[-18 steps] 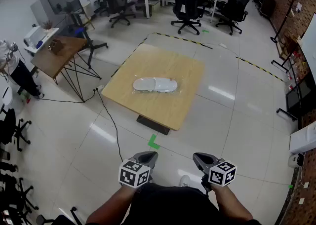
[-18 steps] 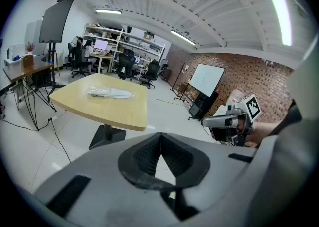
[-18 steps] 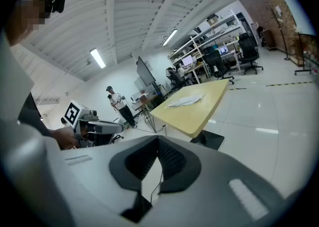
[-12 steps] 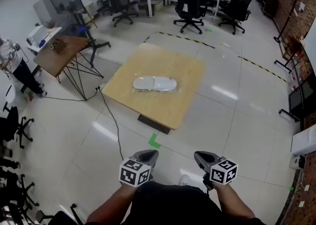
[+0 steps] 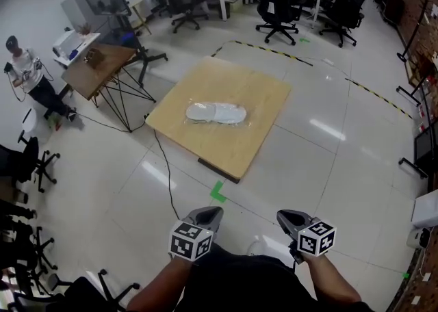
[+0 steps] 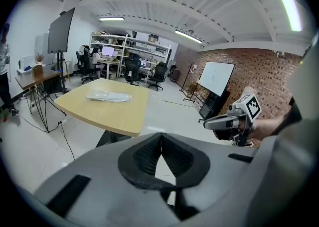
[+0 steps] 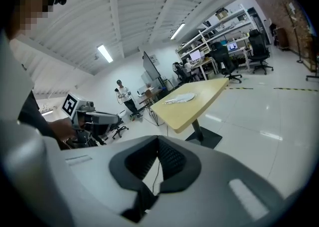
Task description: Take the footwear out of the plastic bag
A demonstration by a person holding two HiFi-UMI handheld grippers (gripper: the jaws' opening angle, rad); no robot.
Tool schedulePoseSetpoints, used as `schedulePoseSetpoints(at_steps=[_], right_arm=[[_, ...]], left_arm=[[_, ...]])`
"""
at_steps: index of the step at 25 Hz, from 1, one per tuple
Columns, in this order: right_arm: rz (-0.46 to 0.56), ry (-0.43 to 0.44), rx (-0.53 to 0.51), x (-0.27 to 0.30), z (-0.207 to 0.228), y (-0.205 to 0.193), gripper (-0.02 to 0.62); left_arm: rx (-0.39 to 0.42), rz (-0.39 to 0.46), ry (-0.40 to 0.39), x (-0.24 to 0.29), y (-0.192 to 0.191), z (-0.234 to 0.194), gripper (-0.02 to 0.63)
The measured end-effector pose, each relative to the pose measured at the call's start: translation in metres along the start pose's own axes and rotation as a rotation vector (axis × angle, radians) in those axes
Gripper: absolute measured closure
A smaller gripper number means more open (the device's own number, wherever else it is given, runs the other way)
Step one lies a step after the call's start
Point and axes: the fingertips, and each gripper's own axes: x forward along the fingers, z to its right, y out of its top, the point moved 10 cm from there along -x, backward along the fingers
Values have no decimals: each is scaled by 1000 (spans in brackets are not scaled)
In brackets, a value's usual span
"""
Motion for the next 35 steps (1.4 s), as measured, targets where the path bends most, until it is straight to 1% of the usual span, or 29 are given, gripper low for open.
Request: schedulePoseSetpoints(at_steps=[2, 4, 7, 10, 13, 16, 20, 21, 23, 26, 27, 29, 31, 32, 33, 35], right_arm=[[-15, 4, 3, 0, 12, 0, 592], [-19, 3, 17, 4, 21, 3, 592], [-19, 12, 28, 23, 24, 12, 592], [-35, 12, 18, 50, 28, 25, 592], [-35, -15, 24, 74, 35, 39, 592], [-44, -66, 33, 103, 42, 61, 592], [-75, -137, 127, 151, 54, 80, 592], [-81, -154, 137, 162, 55, 85, 592], [-80, -200, 137, 179, 55, 94, 592], [-42, -261, 143, 201, 56, 117, 592], [-30, -272, 143, 210, 55, 126, 592], [-14, -282, 139, 225, 54, 143, 592], [-9, -293, 136, 231, 55, 154, 592], [-7, -300, 134, 232, 57, 159, 592], [-5, -308, 132, 233, 61, 164, 592], [-6, -316, 126, 238, 73, 173, 592]], left_arm=[[-15, 10, 6, 5, 3, 6, 598], [-6, 14, -4, 8, 9, 8, 598], [27, 9, 13, 9, 17, -11, 598], [6, 27, 51, 22, 29, -47, 598], [12, 52, 37, 44, 52, -85, 598], [34, 76, 23, 66, 83, -131, 598], [94, 93, 44, 100, 123, -201, 598], [108, 90, 53, 108, 130, -219, 598], [146, 73, 58, 125, 141, -254, 598], [254, 16, 39, 151, 159, -302, 597], [294, -14, 33, 159, 165, -318, 577], [370, -79, 34, 178, 179, -346, 507], [429, -128, 34, 200, 191, -362, 499], [457, -150, 20, 214, 196, -365, 494], [488, -172, -2, 228, 201, -368, 483], [545, -218, -55, 257, 206, -370, 483]])
